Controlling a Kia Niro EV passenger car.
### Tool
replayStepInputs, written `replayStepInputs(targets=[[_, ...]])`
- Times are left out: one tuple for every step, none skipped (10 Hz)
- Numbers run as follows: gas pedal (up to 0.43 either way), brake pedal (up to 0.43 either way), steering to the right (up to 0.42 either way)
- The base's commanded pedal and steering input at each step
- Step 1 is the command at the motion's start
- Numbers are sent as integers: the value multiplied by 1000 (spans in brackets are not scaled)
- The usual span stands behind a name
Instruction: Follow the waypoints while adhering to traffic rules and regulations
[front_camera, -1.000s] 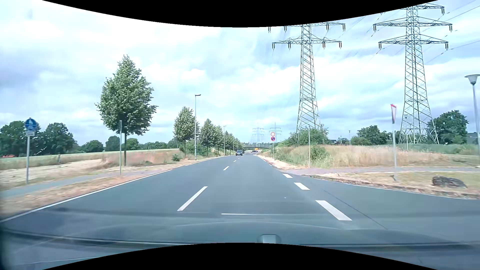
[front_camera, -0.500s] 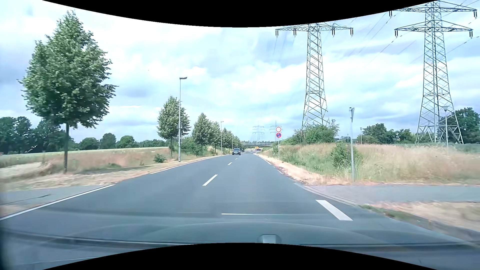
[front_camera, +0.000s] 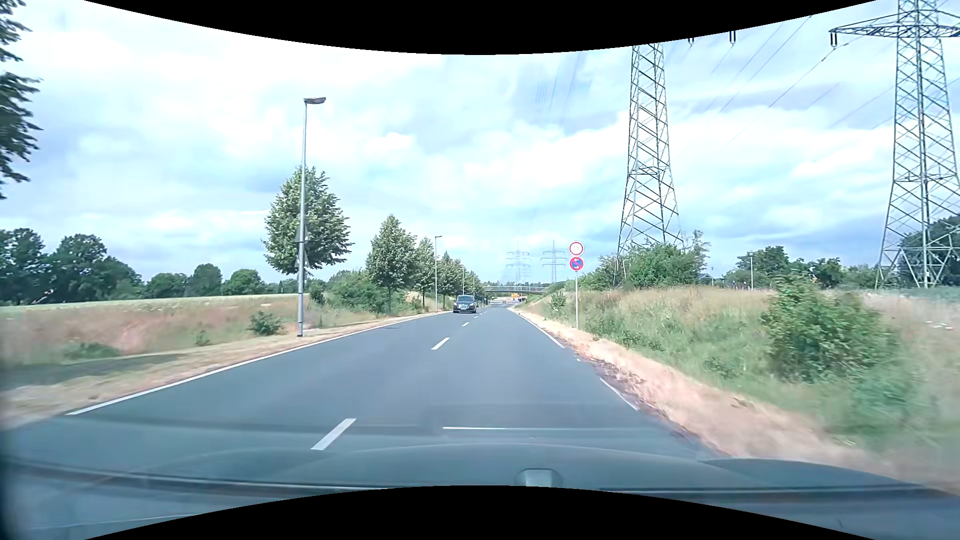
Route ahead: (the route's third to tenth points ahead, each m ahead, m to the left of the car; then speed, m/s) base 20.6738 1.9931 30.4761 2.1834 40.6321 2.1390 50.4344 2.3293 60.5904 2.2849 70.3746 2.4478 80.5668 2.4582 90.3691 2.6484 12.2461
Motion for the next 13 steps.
replayStepInputs(targets=[[157, 18, -2], [157, 12, -2], [157, 12, -2], [150, 18, -1], [150, 12, 0], [150, 18, 1], [157, 12, 1], [157, 12, 1], [157, 12, 1], [157, 18, 0], [157, 18, 0], [157, 18, -1], [157, 12, -1]])
